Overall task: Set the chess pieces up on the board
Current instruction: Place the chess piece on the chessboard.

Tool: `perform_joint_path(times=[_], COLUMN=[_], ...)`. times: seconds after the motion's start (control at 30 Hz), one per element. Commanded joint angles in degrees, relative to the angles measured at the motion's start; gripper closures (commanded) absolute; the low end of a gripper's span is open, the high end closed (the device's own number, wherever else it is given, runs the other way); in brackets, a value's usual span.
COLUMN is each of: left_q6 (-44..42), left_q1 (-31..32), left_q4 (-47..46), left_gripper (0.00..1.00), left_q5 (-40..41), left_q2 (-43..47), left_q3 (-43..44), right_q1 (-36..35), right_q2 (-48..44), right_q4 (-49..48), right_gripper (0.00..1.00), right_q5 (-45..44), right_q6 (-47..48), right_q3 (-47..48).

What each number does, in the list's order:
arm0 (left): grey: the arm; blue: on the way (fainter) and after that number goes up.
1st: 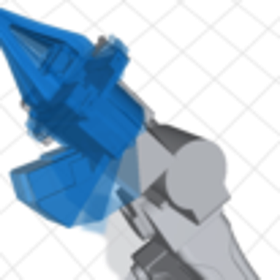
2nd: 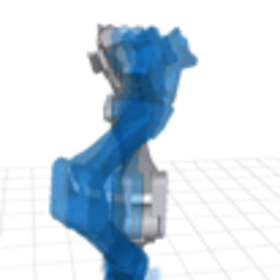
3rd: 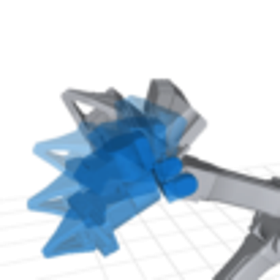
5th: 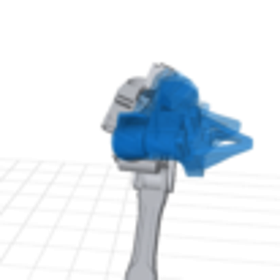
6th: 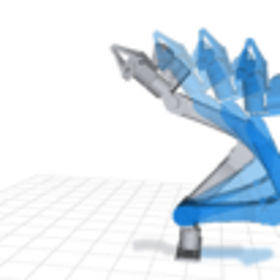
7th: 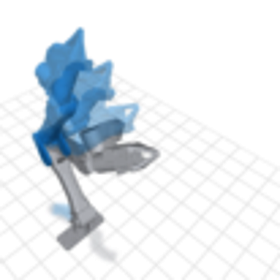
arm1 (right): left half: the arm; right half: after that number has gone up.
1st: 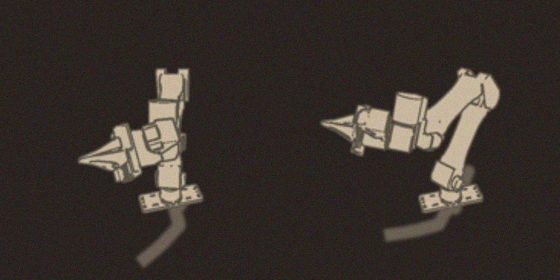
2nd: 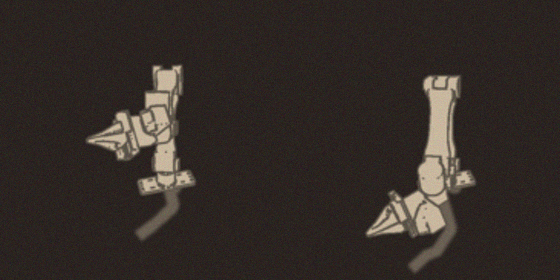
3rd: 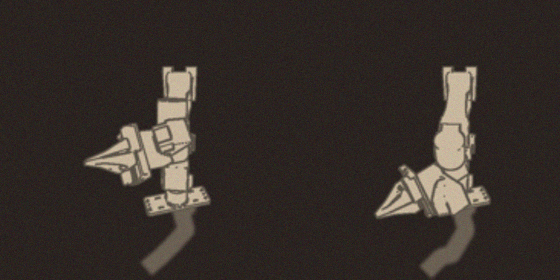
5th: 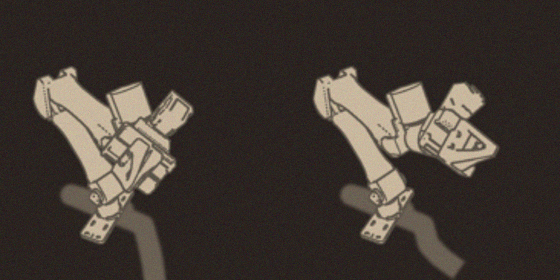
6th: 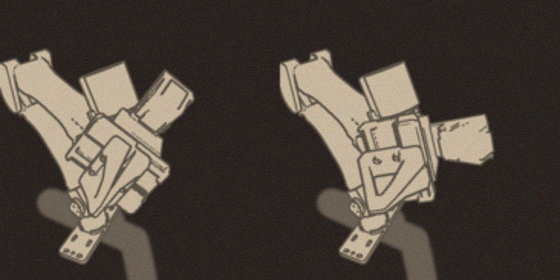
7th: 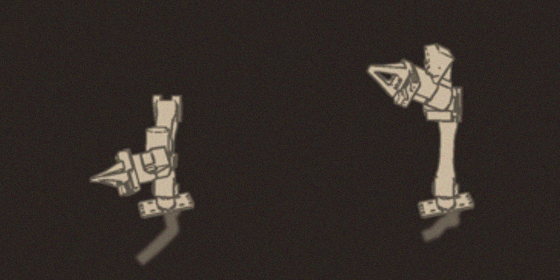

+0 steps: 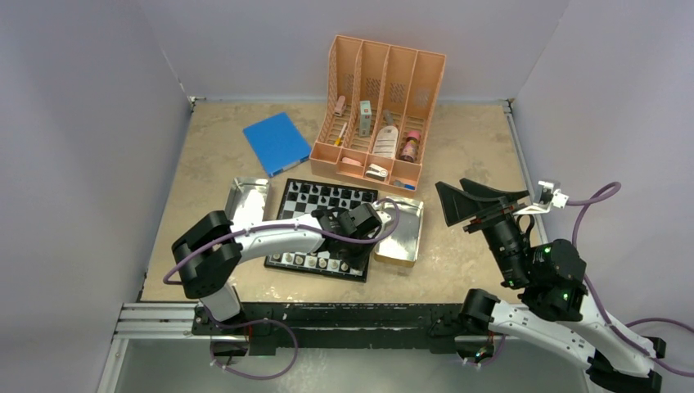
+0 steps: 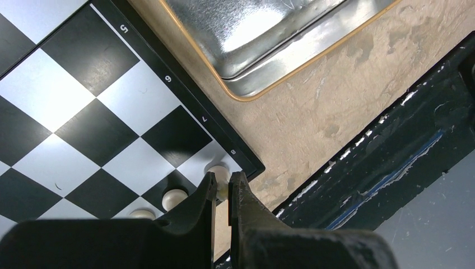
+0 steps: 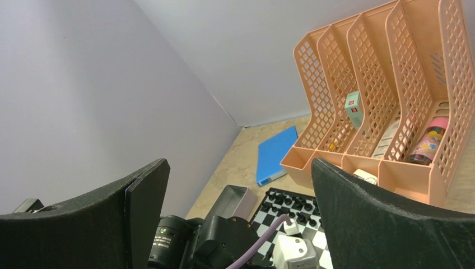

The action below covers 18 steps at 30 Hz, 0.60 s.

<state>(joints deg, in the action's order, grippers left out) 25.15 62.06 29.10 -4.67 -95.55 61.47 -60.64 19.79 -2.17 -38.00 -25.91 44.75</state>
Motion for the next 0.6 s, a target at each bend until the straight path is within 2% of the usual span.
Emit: perform_joint_path(times=[0.0,0.3,0.57], left_q6=[0.9,0.8,0.9], left_q1=[0.3,0.3,0.3], left_q4=[-3.1,-3.0,-2.1], left_gripper=[0.99,0.99,0.94], left_q5=[1.3,2.8,2.5], left_q2=[0.8,0.3,1.0], left_q3=[-1.3,-1.5,-1.4], right_q1=[-0.4,-0.3,-0.3], right_q2=[-0.3,-0.3,0.2], right_q4=[-2.1,-2.2,-2.7], right_gripper=[0.01,0.01,0.01], right_q5=[0.2,0.5,0.5], right_q6=[0.7,0.9,1.2], right_q3=[-0.1,-0.1,-0.6])
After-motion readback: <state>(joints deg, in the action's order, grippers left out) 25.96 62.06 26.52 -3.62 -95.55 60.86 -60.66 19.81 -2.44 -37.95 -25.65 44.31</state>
